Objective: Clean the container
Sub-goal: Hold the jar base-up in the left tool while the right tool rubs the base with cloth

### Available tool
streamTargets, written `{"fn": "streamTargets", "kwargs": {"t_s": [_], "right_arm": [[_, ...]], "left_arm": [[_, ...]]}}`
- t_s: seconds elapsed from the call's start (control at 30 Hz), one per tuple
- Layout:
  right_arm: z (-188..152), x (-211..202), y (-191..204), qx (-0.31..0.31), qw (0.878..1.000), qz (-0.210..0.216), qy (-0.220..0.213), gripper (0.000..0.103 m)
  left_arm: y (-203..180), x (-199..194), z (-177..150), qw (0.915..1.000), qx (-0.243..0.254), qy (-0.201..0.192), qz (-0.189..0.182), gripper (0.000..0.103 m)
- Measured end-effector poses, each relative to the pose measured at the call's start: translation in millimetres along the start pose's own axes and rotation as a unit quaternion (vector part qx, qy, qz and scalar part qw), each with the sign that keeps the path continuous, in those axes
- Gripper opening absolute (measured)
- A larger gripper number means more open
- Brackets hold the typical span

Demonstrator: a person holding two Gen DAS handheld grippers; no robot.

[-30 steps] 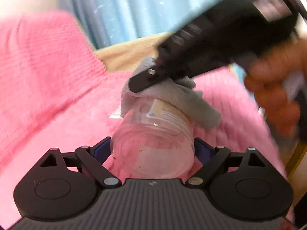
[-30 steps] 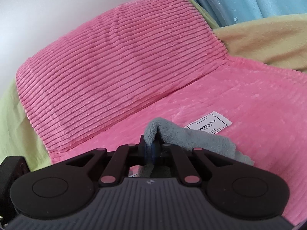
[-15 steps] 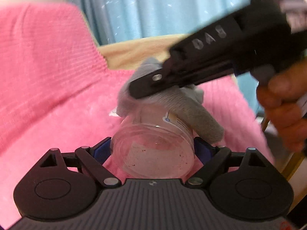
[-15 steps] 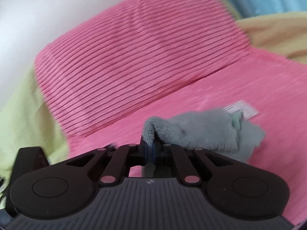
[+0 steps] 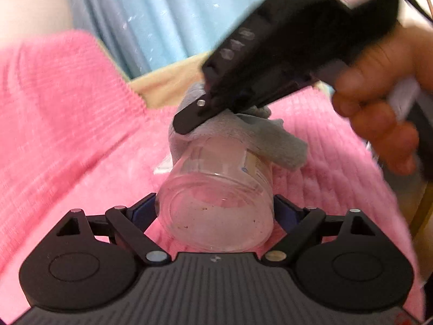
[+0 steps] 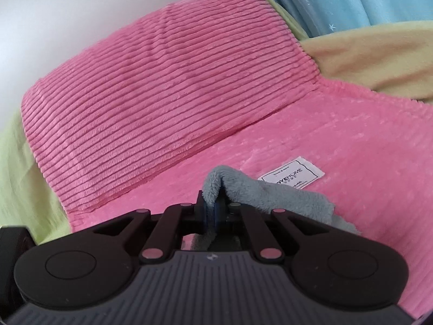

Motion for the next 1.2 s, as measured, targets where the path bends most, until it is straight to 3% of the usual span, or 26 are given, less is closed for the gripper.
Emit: {"fn": "streamTargets", "kwargs": {"t_s": [0.2, 0.3, 0.43, 0.57, 0.67, 0.8, 0.9, 1.03, 1.2], "right_arm": [[1.3, -0.3, 2.6, 0.002, 1.000, 0.001, 0.001, 0.002], [2.9, 0.7, 5.2, -0.001, 1.000, 0.003, 0.005, 0.002], [-5.5, 2.0, 17.8, -0.014, 0.998, 0.042, 0.036, 0.002], [-13.5, 6.4, 30.5, -0.032, 0.995, 0.069, 0.062, 0.002], [-7.0, 4.0, 22.4, -0.031, 0.998, 0.038, 0.041, 0.002], [5.5, -2.9, -1.6, 0.008, 1.000, -0.003, 0.003, 0.002], [3.9, -3.1, -3.4, 0.012, 1.000, -0.001, -0.001, 0.002], [2.7, -2.1, 2.7, -0.008, 1.000, -0.006, -0.001, 0.002], [4.0, -1.3, 3.4, -0.004, 1.000, -0.004, 0.000, 0.002]], "left_arm": [[28.2, -0.6, -6.9, 0.9895, -0.133, -0.011, -0.056, 0.090], [30.4, -1.2, -10.8, 0.9866, -0.150, -0.013, -0.063, 0.090], [28.2, -0.9, -7.2, 0.9923, -0.114, -0.014, -0.046, 0.090], [6.3, -0.2, -0.9, 0.9999, -0.008, -0.006, 0.002, 0.090], [-4.1, -0.1, -0.4, 0.9990, 0.040, -0.006, 0.018, 0.090], [-10.5, -1.0, 0.7, 0.9977, 0.063, -0.007, 0.024, 0.090], [-10.4, 0.8, 1.3, 0.9976, 0.065, -0.009, 0.023, 0.090], [6.7, 0.0, 0.3, 0.9998, -0.013, -0.012, -0.009, 0.090], [32.4, 1.4, -7.6, 0.9882, -0.140, -0.013, -0.061, 0.091]]}}
Point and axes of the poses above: each gripper's, at about its wrist camera, not at the fingertips, and x roughly the way its jaws point, y to its left, z to its top, the point moved 1 cm from there along x, roughly the way its jaws point, and after that the axes turned 9 degrees about x, right-handed, at the moved point
